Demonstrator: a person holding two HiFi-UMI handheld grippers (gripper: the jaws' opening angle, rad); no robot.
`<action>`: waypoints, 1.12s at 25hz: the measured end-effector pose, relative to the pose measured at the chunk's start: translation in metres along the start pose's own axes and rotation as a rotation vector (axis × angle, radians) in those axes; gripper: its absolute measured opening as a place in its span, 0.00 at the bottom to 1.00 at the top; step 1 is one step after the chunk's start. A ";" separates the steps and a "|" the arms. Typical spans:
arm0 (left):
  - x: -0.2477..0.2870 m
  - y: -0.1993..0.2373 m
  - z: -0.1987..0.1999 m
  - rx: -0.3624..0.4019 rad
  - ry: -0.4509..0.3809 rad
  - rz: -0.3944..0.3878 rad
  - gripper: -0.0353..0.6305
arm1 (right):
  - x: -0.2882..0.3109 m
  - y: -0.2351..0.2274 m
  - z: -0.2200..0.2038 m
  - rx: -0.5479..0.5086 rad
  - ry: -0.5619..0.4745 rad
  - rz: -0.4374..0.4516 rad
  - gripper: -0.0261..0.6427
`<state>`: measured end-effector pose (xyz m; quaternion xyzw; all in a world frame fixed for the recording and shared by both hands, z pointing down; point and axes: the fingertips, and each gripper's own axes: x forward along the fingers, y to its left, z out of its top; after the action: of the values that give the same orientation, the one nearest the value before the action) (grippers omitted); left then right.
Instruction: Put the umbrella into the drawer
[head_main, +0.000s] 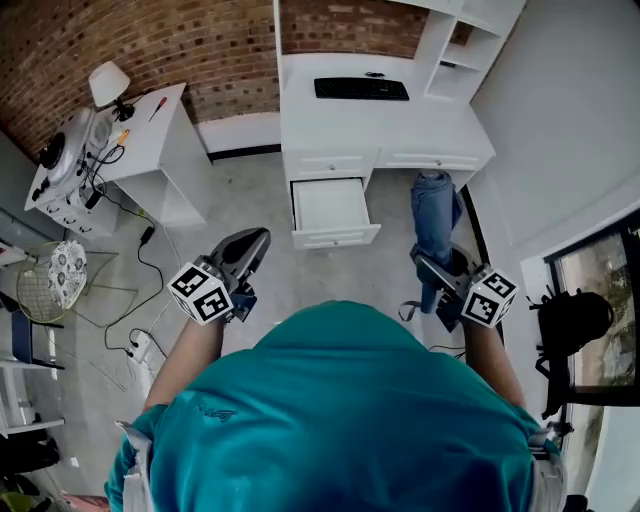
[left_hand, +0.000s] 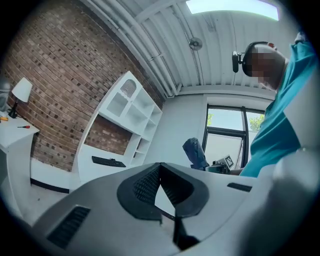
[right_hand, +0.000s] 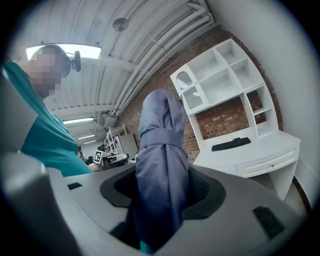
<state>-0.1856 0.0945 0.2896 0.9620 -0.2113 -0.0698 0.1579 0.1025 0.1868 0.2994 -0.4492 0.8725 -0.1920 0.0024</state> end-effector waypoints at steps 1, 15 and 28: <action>0.001 0.011 0.001 -0.006 0.003 0.001 0.07 | 0.010 -0.001 -0.001 0.003 0.010 -0.001 0.40; 0.033 0.094 -0.004 -0.072 0.040 0.096 0.07 | 0.101 -0.073 0.008 0.044 0.091 0.051 0.40; 0.175 0.143 0.001 -0.088 -0.038 0.334 0.07 | 0.165 -0.244 0.063 -0.115 0.234 0.273 0.40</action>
<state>-0.0828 -0.1038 0.3247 0.9042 -0.3679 -0.0699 0.2053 0.2061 -0.0911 0.3504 -0.3007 0.9292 -0.1906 -0.0991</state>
